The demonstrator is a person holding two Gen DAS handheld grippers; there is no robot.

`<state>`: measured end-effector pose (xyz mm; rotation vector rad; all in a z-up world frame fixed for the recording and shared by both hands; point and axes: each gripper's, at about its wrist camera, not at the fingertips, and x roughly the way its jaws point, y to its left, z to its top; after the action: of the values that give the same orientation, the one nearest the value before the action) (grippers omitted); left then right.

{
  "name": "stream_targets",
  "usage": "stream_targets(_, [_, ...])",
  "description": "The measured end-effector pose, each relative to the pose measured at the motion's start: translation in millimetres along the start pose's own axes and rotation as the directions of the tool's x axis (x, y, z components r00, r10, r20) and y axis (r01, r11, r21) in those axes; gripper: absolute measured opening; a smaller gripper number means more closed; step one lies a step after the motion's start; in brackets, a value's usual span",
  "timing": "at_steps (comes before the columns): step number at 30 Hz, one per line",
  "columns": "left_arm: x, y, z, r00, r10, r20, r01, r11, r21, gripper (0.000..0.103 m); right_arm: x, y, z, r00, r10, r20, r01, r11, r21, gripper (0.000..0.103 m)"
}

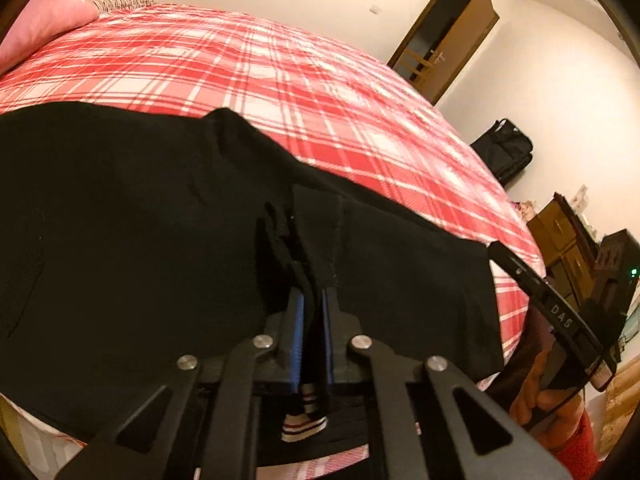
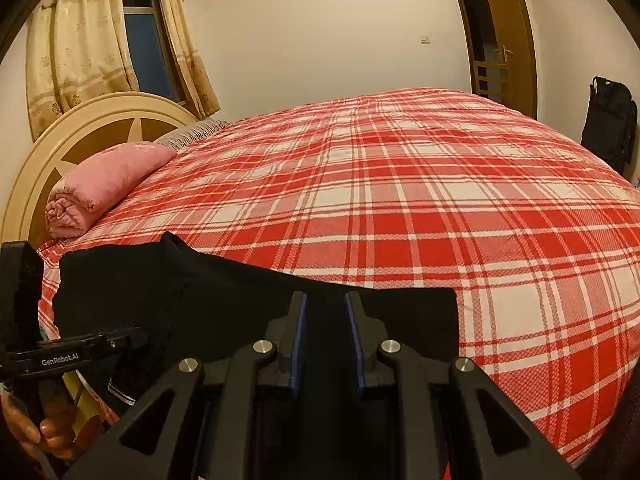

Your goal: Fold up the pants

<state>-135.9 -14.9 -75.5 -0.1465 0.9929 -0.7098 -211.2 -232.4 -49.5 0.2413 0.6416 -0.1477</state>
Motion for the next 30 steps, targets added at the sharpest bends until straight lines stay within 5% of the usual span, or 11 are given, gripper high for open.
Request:
stream_targets(2, [6, 5, 1, 1.0, 0.003, -0.017, -0.003, 1.0, -0.03, 0.01, 0, 1, 0, 1.0, 0.004, -0.003, -0.004, 1.0, 0.0, 0.021])
stream_targets(6, [9, 7, 0, 1.0, -0.019, -0.019, 0.018, 0.998, -0.065, 0.038, 1, 3, -1, 1.0, 0.005, -0.006, -0.005, 1.0, -0.007, 0.021])
stream_targets(8, [11, 0, 1, 1.0, -0.013, -0.016, 0.013, 0.999, -0.038, 0.043, 2, 3, -1, 1.0, 0.004, -0.011, -0.004, 1.0, -0.004, 0.021])
stream_targets(10, [11, -7, 1, 1.0, 0.01, -0.011, -0.01, 1.0, 0.011, 0.029, 1, 2, -1, 1.0, 0.005, -0.011, -0.005, 1.0, 0.005, 0.021])
stream_targets(11, [11, -9, 1, 1.0, 0.024, -0.005, -0.024, 0.999, 0.027, 0.007, 0, 2, 0, 1.0, 0.002, -0.009, -0.002, 1.0, 0.007, 0.021])
stream_targets(21, [-22, -1, 9, 0.996, -0.051, 0.074, 0.048, 0.998, 0.032, 0.006, -9, -1, 1, 1.0, -0.018, 0.018, 0.018, 1.0, 0.019, 0.021])
stream_targets(30, [-31, 43, 9, 0.994, 0.035, 0.102, -0.029, 0.998, -0.061, 0.006, 7, 4, -15, 1.0, 0.009, -0.029, -0.009, 1.0, -0.013, 0.021])
